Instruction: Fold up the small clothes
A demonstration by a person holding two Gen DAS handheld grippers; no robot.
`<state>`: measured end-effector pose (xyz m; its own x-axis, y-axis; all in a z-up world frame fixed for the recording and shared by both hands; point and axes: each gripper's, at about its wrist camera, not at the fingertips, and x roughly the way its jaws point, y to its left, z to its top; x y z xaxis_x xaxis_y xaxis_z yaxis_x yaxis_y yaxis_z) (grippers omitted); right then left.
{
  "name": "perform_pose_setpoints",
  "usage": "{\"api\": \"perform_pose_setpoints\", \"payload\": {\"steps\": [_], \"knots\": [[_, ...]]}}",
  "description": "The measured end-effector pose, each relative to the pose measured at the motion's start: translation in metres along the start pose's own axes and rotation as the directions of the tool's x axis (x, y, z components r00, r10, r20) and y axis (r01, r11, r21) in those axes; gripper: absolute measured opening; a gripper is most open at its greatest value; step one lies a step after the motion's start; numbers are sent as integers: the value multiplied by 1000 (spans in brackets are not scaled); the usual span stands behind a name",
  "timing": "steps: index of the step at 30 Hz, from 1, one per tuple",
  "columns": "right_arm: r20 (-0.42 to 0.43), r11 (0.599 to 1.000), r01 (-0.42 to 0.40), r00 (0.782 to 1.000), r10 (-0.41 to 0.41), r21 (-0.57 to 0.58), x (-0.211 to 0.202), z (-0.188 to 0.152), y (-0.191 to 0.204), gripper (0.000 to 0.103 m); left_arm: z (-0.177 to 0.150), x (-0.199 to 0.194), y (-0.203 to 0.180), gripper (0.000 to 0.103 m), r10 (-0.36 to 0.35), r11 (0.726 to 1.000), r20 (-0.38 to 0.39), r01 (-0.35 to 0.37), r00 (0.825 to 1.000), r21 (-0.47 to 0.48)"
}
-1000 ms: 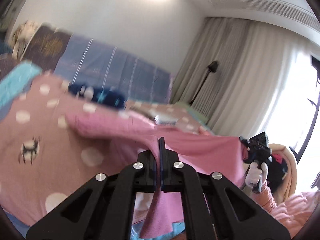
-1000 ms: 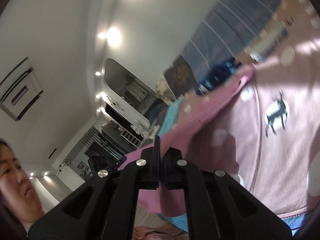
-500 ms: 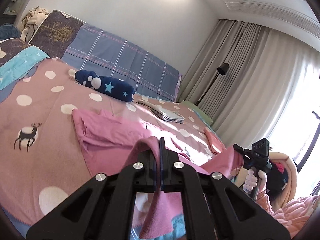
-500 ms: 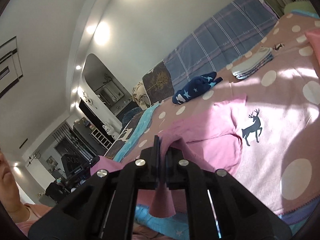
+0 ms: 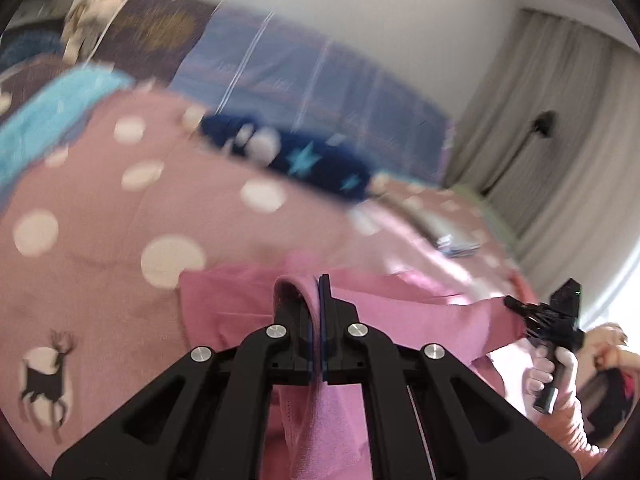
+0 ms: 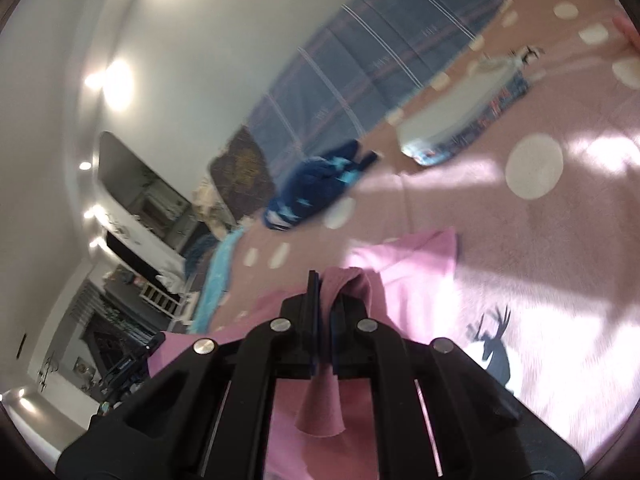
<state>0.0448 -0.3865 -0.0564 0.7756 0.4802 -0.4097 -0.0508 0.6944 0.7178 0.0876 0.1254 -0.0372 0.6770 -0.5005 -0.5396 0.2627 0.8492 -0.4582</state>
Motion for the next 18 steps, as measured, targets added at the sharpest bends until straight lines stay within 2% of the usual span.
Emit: {"api": "perform_pose_setpoints", "payload": {"steps": [3, 5, 9, 11, 13, 18], "knots": [[-68, 997, 78, 995, -76, 26, 36, -1, -24, 7, -13, 37, 26, 2, 59, 995, -89, -66, 994, -74], [-89, 996, 73, 994, -69, 43, 45, -5, -32, 7, -21, 44, 31, 2, 45, 994, -105, -55, 993, -93], [-112, 998, 57, 992, -57, 2, 41, -8, -33, 10, -22, 25, 25, 5, 33, 998, -89, -38, 996, -59], [-119, 998, 57, 991, -59, -22, 34, -9, -30, 19, -25, 11, 22, 16, 28, 999, -83, -31, 996, -39], [-126, 997, 56, 990, -62, -49, 25, -12, -23, 23, -29, 0, 19, 19, 21, 1000, -82, -23, 996, -21], [-168, 991, 74, 981, -93, -111, 14, -25, -12, 23, -54, -11, 8, 19, 22, 1000, -147, -19, 989, 24]]}}
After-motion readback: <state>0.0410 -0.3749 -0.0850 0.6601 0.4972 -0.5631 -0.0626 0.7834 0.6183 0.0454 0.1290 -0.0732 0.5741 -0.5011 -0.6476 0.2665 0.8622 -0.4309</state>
